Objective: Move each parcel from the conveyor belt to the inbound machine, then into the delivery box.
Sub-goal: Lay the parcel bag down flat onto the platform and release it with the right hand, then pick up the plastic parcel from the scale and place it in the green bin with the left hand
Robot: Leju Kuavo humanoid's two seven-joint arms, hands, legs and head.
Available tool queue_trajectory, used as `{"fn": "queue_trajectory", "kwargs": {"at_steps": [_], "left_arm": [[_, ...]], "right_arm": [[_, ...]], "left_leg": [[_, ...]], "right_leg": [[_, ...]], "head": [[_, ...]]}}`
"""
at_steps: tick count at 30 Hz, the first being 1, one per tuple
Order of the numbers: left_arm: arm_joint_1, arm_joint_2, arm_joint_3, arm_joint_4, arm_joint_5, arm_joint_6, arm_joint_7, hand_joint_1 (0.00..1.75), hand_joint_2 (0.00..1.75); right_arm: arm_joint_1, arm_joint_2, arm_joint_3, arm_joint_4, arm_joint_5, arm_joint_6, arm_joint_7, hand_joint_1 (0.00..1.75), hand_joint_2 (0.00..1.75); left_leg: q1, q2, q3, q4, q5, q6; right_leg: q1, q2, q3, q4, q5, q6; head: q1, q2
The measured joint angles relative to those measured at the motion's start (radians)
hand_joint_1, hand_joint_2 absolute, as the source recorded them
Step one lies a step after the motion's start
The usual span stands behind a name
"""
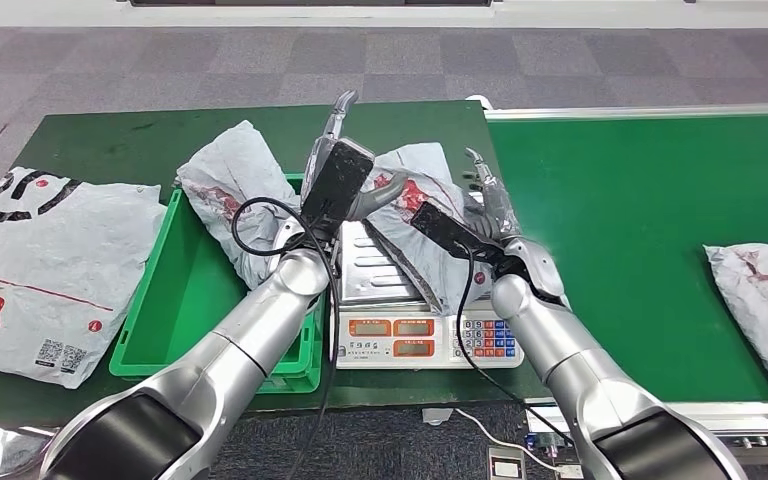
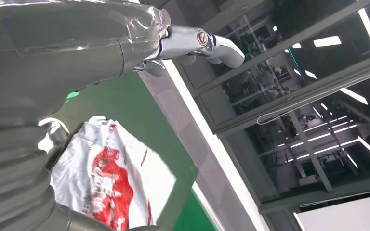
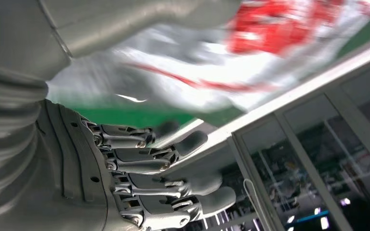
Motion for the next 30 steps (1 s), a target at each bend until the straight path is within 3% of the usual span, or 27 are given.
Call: {"fn": "queue_trajectory", "kwargs": {"at_steps": [3,8,11,20,27,30], "left_arm": [[-0.003,0.000,-0.006,0.005,-0.005,0.001,0.002,0.00,1.75],[-0.024,-0.009,-0.026,0.020,-0.016,-0.006,0.024,0.00,1.75],[-0.045,-0.024,-0.057,0.030,-0.017,0.001,0.057,0.00,1.75],[-0.068,-0.042,-0.279,0.042,0.056,0.037,0.166,0.00,1.75],[-0.074,-0.044,-0.432,0.060,0.021,-0.038,0.258,0.00,1.75],[-0.072,-0.046,-0.525,0.061,0.026,-0.053,0.301,0.00,1.75]], "right_arm": [[0.015,-0.009,-0.019,-0.035,-0.031,-0.012,0.001,0.00,1.75],[0.029,-0.058,-0.057,-0.090,-0.092,0.083,0.022,0.00,1.75],[0.037,-0.089,-0.090,-0.108,-0.128,0.076,-0.003,0.00,1.75],[0.098,-0.119,-0.236,-0.177,-0.140,0.028,-0.039,0.00,1.75],[0.110,-0.150,-0.327,-0.202,-0.082,-0.068,-0.010,0.00,1.75],[0.105,-0.182,-0.386,-0.172,-0.102,-0.110,-0.052,0.00,1.75]], "left_leg": [[0.000,0.000,0.000,0.000,0.000,0.000],[0.000,0.000,0.000,0.000,0.000,0.000],[-0.001,-0.001,0.000,0.001,0.000,0.000],[-0.001,0.000,0.000,0.001,-0.001,0.001],[-0.001,0.000,0.000,0.001,-0.001,0.001],[-0.002,-0.001,0.000,0.001,-0.001,0.001]], "right_leg": [[0.000,0.000,0.000,0.000,0.000,0.000],[0.000,0.000,0.000,0.000,0.000,0.000],[-0.001,-0.001,0.000,-0.001,0.000,0.000],[-0.001,0.000,0.000,-0.001,0.000,0.000],[-0.001,0.000,0.000,-0.001,0.000,0.001],[-0.002,-0.002,0.000,-0.001,0.000,0.001]], "head": [[0.000,0.000],[0.000,0.000],[0.000,0.000],[0.000,0.000],[0.000,0.000],[0.000,0.000]]}}
